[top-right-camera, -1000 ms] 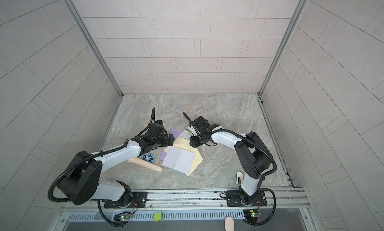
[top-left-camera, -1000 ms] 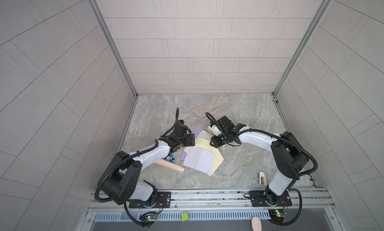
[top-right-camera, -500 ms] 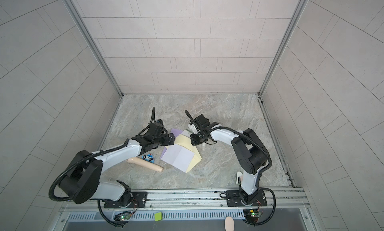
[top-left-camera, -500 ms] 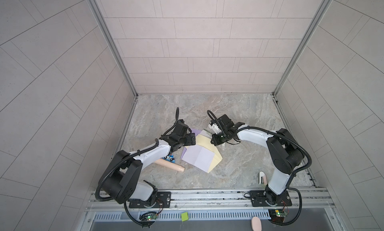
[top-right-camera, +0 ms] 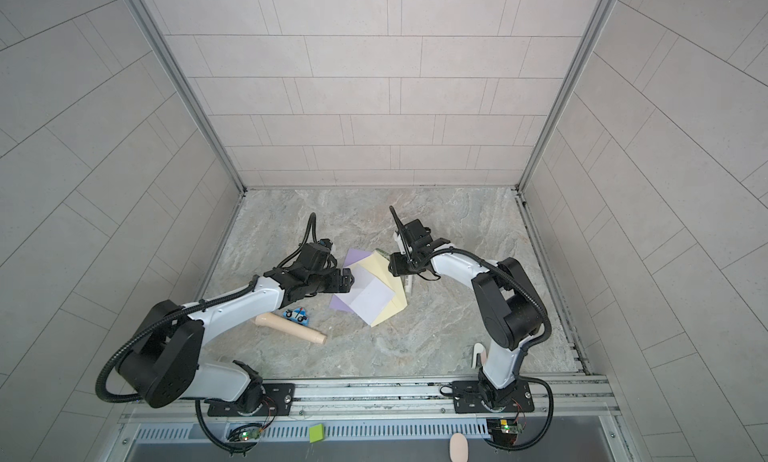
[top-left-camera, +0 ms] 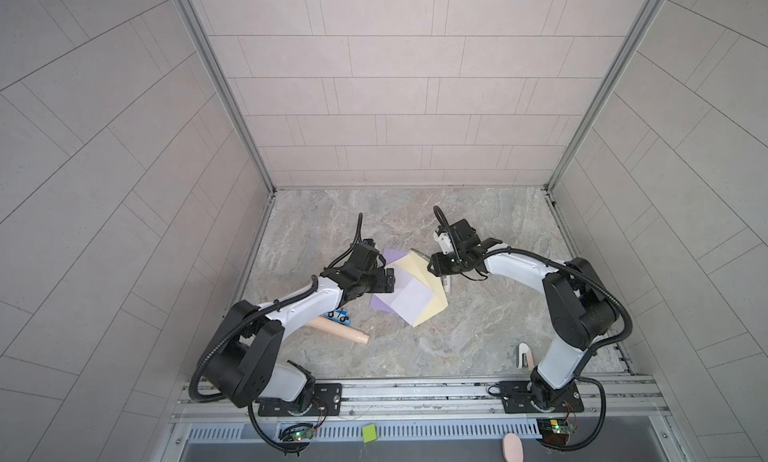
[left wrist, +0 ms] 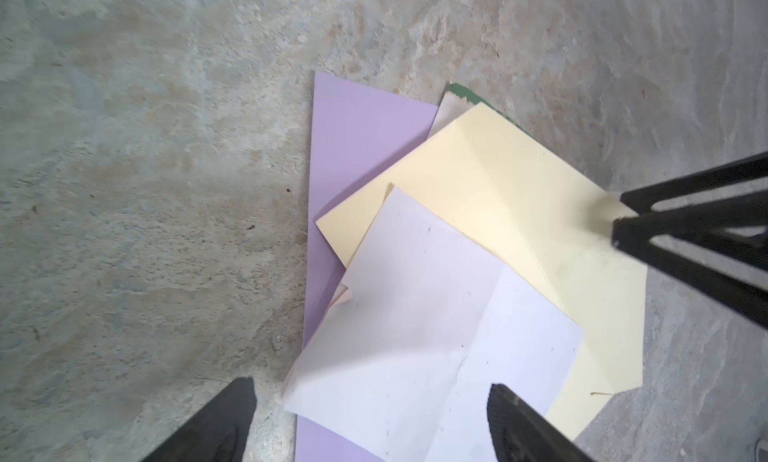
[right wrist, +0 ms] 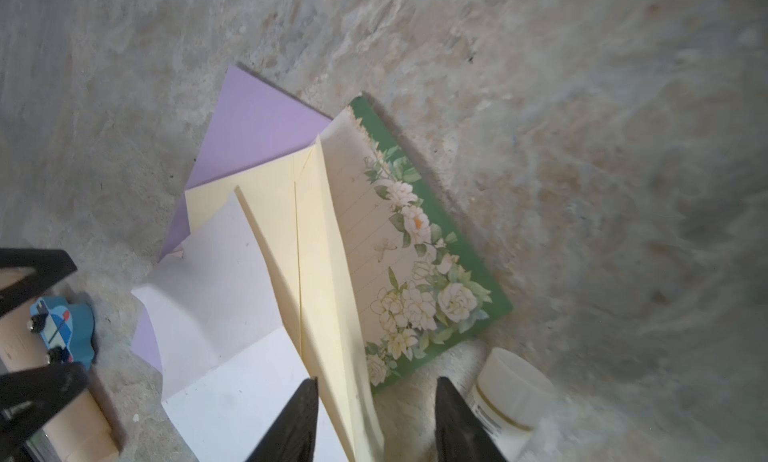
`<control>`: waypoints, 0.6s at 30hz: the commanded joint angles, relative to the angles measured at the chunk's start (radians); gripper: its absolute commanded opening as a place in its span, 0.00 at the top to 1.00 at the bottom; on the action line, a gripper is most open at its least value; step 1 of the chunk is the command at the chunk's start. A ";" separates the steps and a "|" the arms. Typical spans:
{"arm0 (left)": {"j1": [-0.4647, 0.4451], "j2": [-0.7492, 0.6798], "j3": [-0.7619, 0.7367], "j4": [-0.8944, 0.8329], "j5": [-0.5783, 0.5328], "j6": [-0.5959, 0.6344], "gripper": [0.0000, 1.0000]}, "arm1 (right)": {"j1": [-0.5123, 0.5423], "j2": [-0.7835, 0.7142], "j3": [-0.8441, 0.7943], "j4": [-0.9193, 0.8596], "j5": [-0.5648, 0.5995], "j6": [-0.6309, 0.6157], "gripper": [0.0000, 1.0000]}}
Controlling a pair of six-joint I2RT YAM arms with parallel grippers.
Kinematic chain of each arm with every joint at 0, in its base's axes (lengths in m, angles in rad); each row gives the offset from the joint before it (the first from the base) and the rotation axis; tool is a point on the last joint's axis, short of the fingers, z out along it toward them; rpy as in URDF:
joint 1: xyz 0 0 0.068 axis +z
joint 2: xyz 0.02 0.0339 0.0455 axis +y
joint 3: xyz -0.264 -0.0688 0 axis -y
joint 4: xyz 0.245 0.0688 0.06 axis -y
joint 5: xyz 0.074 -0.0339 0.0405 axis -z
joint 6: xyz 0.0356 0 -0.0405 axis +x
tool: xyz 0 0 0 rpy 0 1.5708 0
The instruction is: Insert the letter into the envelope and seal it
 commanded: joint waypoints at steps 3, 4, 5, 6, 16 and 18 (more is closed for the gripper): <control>-0.047 0.018 0.033 -0.078 0.031 0.076 0.06 | 0.009 -0.113 0.030 -0.042 0.082 -0.018 0.50; -0.061 0.028 0.040 -0.088 0.026 0.090 0.06 | 0.015 -0.110 0.046 -0.056 0.063 -0.029 0.50; -0.074 0.040 0.048 -0.096 0.023 0.103 0.06 | 0.023 -0.102 0.064 -0.071 0.035 -0.040 0.50; -0.083 0.051 0.055 -0.105 0.020 0.112 0.06 | 0.030 -0.087 0.084 -0.089 0.015 -0.053 0.51; -0.129 0.130 0.064 -0.113 -0.011 0.141 0.07 | 0.097 0.174 0.301 -0.267 -0.150 -0.089 0.53; -0.132 0.134 0.056 -0.113 -0.014 0.142 0.08 | 0.096 0.207 0.310 -0.274 -0.135 -0.076 0.54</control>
